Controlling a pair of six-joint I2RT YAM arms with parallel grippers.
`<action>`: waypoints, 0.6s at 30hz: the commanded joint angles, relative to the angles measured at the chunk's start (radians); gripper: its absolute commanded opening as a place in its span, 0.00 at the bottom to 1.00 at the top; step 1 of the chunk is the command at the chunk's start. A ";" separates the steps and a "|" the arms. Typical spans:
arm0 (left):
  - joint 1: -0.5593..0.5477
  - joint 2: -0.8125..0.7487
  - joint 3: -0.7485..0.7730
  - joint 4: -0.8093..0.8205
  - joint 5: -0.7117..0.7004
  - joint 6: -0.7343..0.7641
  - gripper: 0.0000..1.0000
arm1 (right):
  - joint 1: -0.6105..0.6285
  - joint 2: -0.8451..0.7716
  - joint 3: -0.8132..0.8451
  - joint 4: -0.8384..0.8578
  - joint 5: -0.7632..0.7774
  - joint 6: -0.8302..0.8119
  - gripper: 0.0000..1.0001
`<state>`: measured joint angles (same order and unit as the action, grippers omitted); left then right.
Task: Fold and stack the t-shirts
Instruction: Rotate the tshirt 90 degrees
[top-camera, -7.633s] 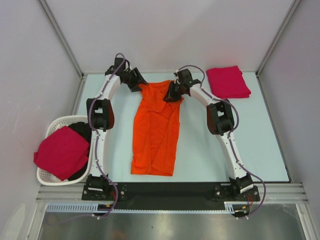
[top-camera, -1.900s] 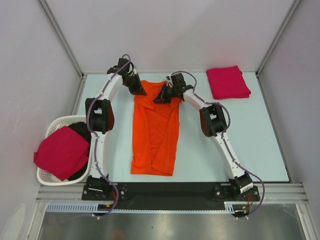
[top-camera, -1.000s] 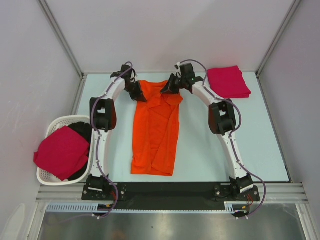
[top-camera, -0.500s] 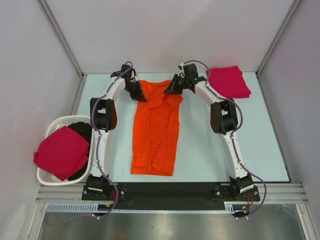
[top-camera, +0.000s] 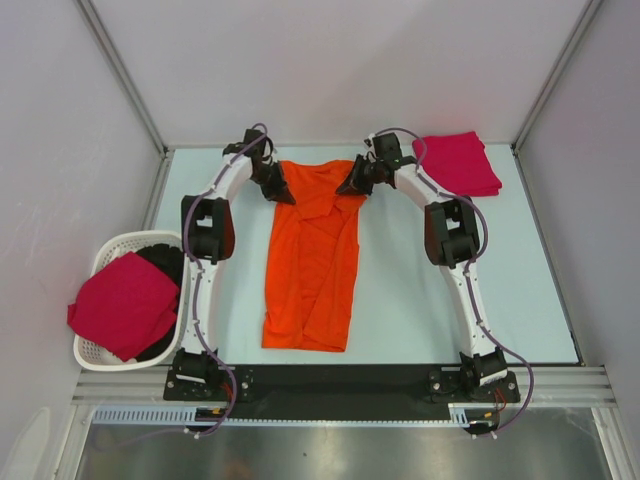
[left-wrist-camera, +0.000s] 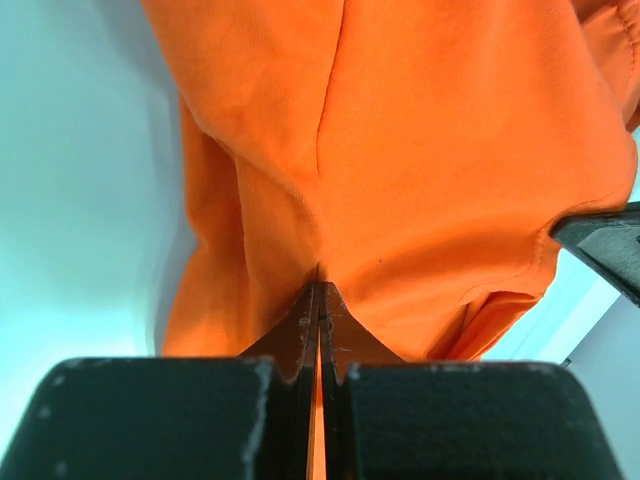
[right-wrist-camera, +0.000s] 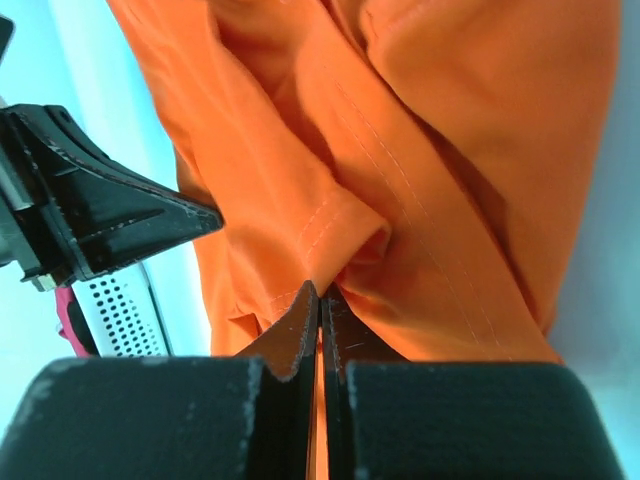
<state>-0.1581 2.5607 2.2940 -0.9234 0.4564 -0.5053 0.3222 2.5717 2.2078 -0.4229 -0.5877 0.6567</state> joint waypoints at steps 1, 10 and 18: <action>-0.011 0.003 0.001 0.000 0.030 0.008 0.00 | 0.000 -0.008 0.041 -0.068 0.006 -0.029 0.00; -0.011 -0.051 0.093 0.043 0.022 0.010 0.00 | 0.002 -0.005 0.036 -0.093 0.055 -0.045 0.00; 0.000 -0.036 0.026 0.024 0.013 0.011 0.00 | 0.000 0.051 0.093 -0.134 0.043 -0.042 0.16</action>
<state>-0.1646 2.5561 2.3562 -0.8921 0.4702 -0.5041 0.3233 2.5893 2.2330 -0.5198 -0.5461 0.6312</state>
